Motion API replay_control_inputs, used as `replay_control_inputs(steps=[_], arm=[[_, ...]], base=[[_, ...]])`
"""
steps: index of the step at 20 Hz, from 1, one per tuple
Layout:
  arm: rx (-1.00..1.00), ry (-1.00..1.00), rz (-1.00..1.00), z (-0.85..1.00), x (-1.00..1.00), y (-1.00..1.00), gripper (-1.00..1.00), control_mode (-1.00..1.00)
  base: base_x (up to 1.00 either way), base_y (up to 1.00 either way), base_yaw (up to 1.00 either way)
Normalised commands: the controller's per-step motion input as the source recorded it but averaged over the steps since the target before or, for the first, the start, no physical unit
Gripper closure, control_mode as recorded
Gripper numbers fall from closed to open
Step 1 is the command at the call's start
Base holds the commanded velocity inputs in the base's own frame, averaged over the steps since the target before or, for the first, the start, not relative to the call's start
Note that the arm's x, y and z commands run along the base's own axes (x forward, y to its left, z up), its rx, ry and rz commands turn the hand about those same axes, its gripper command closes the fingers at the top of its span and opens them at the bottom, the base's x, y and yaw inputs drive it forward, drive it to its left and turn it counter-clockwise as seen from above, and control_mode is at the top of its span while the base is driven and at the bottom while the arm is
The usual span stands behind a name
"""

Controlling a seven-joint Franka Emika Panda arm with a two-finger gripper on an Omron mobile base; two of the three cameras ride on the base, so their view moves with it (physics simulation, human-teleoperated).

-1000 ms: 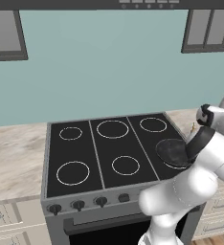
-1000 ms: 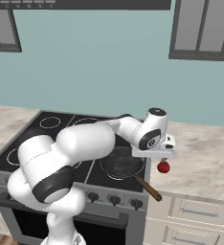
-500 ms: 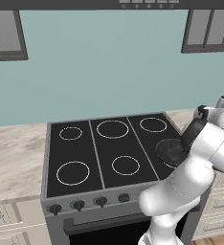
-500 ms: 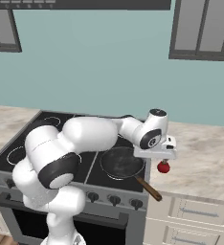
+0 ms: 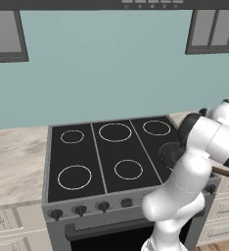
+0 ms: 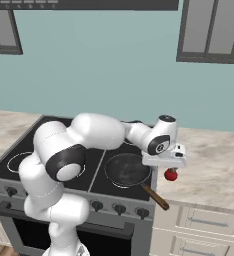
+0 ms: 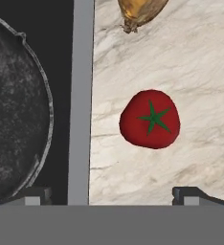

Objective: Place the pan on the front right burner on the stove. Then place the tomato and the onion in the pan and turn on the front right burner.

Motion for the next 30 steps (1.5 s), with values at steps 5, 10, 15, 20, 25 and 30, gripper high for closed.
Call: replay_control_inputs(steps=[5,10,15,20,25,30], arm=[[0.0,0.02,-0.03,-0.09,0.05,-0.13,-1.0,-1.0],[0.0,0.02,-0.01,-0.09,0.15,-0.11,-1.0,-1.0],[0.0,0.02,0.0,-0.08,0.18,-0.1,-1.0,-1.0],[0.0,0.04,-0.01,-0.16,0.14,-0.1,-1.0,-1.0],[0.01,0.06,0.0,-0.24,0.17,-0.1,-1.0,-1.0],[0.02,0.07,0.0,-0.23,0.22,-0.03,-1.0,-1.0]], base=[[0.0,0.0,0.0],[0.0,0.0,0.0],[0.0,0.0,0.0],[0.0,0.0,0.0],[0.0,0.0,0.0],[0.0,0.0,0.0]])
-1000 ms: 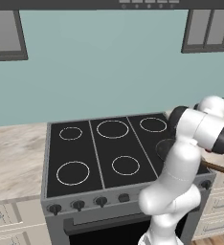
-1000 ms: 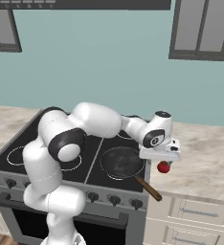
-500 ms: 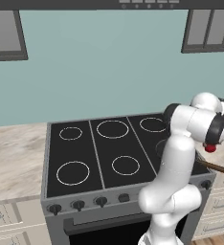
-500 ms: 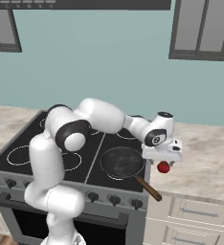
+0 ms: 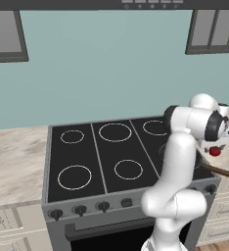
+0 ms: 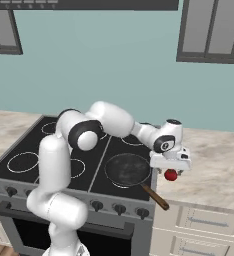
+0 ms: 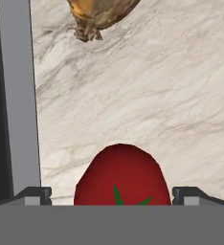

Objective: Place the pan on the front right burner on the stove. Then place the tomato and the onion in the pan and turn on the front right burner.

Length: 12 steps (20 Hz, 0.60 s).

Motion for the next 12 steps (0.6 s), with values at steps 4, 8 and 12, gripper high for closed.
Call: replay_control_inputs(steps=[4,8,12], arm=[[0.01,0.08,0.0,-0.23,0.13,-0.02,-1.0,-1.0],[0.01,0.06,0.0,-0.18,0.02,-0.08,1.0,-1.0],[0.0,0.02,-0.01,-0.05,0.0,-0.08,1.0,-1.0]], base=[[0.0,0.0,0.0],[0.0,0.0,0.0],[0.0,0.0,0.0]])
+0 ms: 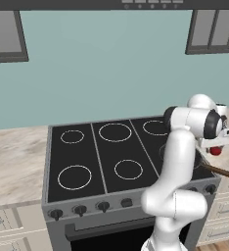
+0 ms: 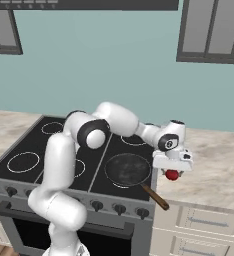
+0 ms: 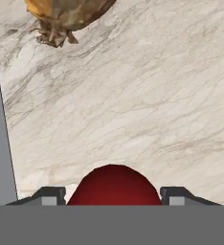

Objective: Place the pan on the front right burner on the stove. Then place the tomato and the onion in the pan and turn on the front right burner.

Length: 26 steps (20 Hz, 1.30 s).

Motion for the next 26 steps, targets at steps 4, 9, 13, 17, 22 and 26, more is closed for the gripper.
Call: replay_control_inputs(steps=[4,9,13,17,22,26], arm=[[0.0,-0.01,-0.01,0.15,0.0,0.02,1.0,-1.0],[0.0,-0.04,0.0,0.32,-0.07,0.35,1.0,-1.0],[0.0,-0.07,0.0,0.25,-0.24,0.58,1.0,-1.0],[0.0,-0.07,0.0,0.05,-0.34,0.7,1.0,-1.0],[0.0,-0.06,0.0,0.0,-0.19,0.75,1.0,-1.0],[-0.01,-0.1,0.0,0.03,0.0,0.67,1.0,-1.0]], base=[[0.0,0.0,0.0],[0.0,0.0,0.0],[0.0,0.0,0.0],[0.0,0.0,0.0],[0.0,0.0,0.0],[0.0,0.0,0.0]])
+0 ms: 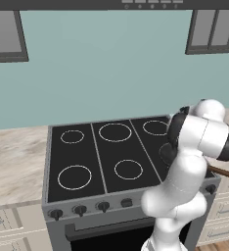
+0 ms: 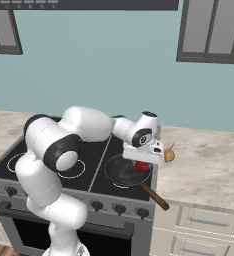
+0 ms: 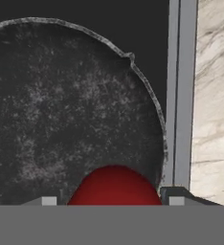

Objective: Place the pan on the front right burner on the stove. Then place the tomato and the onion in the pan and turn on the front right burner.

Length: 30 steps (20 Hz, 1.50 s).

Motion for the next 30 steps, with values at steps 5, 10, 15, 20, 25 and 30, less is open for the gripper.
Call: replay_control_inputs(steps=[5,10,15,20,25,30], arm=[[-0.02,-0.08,0.0,0.01,0.0,0.49,1.0,-1.0],[0.0,-0.02,0.0,0.0,0.14,0.21,1.0,-1.0],[0.0,0.0,-0.01,0.0,0.32,0.0,1.0,-1.0],[0.0,0.01,-0.02,0.0,0.3,0.0,1.0,-1.0],[0.0,0.04,-0.02,-0.11,0.08,0.0,1.0,-1.0],[0.0,0.04,-0.03,-0.17,0.0,0.0,1.0,-1.0]], base=[[0.0,0.0,0.0],[0.0,0.0,0.0],[0.0,0.0,0.0],[0.0,0.0,0.0],[0.0,0.0,0.0],[0.0,0.0,0.0]])
